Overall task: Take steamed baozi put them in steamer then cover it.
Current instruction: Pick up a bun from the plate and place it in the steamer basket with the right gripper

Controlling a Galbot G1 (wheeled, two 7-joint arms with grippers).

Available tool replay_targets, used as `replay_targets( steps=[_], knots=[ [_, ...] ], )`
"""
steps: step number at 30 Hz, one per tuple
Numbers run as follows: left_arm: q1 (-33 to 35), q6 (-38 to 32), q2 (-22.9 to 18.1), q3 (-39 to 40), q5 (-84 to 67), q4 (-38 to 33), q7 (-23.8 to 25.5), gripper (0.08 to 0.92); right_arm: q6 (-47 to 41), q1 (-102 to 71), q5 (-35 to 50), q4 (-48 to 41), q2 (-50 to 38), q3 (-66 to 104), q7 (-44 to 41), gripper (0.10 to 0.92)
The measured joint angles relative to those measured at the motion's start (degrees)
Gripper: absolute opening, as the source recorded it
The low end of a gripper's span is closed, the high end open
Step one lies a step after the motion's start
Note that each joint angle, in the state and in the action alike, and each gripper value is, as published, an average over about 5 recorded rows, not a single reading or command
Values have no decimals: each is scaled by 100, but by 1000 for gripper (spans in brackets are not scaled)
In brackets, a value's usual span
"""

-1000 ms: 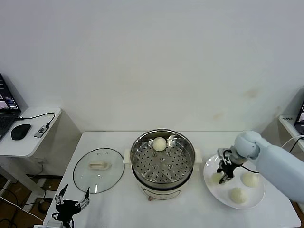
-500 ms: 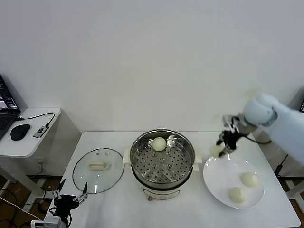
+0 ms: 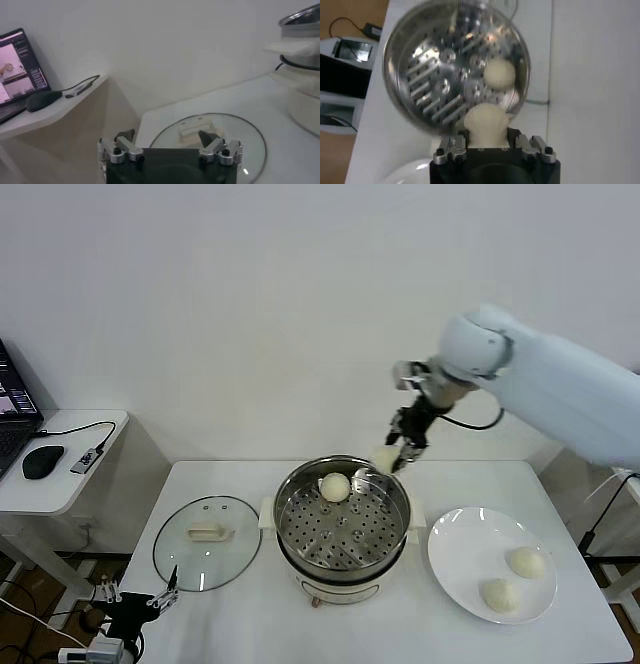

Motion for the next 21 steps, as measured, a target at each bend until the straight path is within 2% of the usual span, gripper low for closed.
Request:
replay_targets(
  steps=[21],
  knots=[
    [-28,145,10,15,0,-76,-70,823,-276,-760,-206,-822,1555,-344,260,492]
  ],
)
